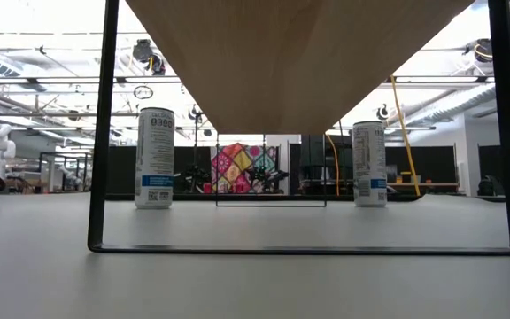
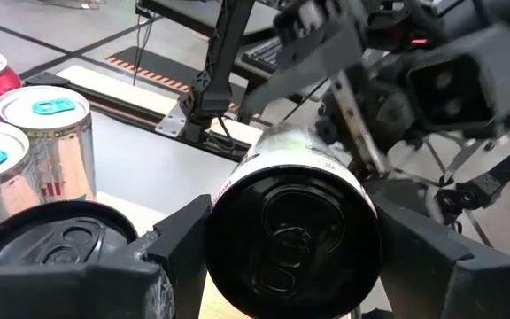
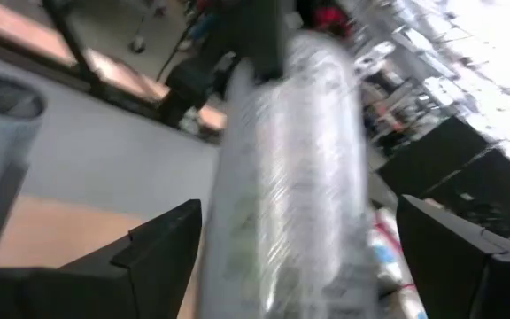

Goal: Place canned beverage on shelf
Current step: Put the top left white soda can on the shelf aligned with the other blue soda can

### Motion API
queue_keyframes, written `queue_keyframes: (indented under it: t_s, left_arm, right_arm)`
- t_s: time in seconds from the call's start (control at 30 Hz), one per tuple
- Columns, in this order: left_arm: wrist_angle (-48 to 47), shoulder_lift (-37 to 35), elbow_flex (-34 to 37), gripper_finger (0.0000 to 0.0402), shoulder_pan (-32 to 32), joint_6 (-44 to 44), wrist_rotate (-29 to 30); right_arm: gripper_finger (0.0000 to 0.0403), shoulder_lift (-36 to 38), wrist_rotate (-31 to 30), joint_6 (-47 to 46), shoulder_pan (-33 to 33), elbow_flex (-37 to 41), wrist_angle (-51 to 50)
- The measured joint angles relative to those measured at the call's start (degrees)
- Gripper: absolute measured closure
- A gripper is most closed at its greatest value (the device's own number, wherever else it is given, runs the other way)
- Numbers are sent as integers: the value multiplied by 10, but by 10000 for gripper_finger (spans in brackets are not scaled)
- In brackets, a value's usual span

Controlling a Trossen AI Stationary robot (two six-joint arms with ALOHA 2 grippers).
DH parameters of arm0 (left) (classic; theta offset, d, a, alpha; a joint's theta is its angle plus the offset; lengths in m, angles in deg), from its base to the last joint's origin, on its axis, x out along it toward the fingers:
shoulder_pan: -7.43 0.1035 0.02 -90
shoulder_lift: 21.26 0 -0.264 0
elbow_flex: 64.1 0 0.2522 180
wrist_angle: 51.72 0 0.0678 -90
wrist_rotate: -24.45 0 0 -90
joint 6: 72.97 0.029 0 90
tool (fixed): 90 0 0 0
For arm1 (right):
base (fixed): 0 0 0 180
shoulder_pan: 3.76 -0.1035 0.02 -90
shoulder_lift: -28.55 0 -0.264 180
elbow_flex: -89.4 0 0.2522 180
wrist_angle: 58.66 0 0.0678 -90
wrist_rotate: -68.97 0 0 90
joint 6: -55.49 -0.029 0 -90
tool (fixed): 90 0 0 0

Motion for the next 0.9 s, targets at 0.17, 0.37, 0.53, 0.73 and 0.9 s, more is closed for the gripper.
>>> queue_keyframes:
  t_s: [0.17, 0.37, 0.53, 0.73, 0.9]
  left_arm:
    - [0, 3, 0, 151, 1, 4, 0]
    - [2, 18, 0, 151, 8, 4, -3]
    - [5, 20, 0, 150, 9, 4, -2]
    - [9, 20, 0, 150, 6, 51, 3]
    - [13, 20, 0, 133, 5, 87, -4]
  right_arm:
    - [90, 0, 61, -60, 13, 0, -62]
    - [129, 0, 88, -96, 21, 0, -86]
    - [197, 1, 89, -100, 20, 0, -85]
    - [225, 1, 81, -93, 18, 0, -89]
    - [214, 2, 85, -94, 7, 0, -85]
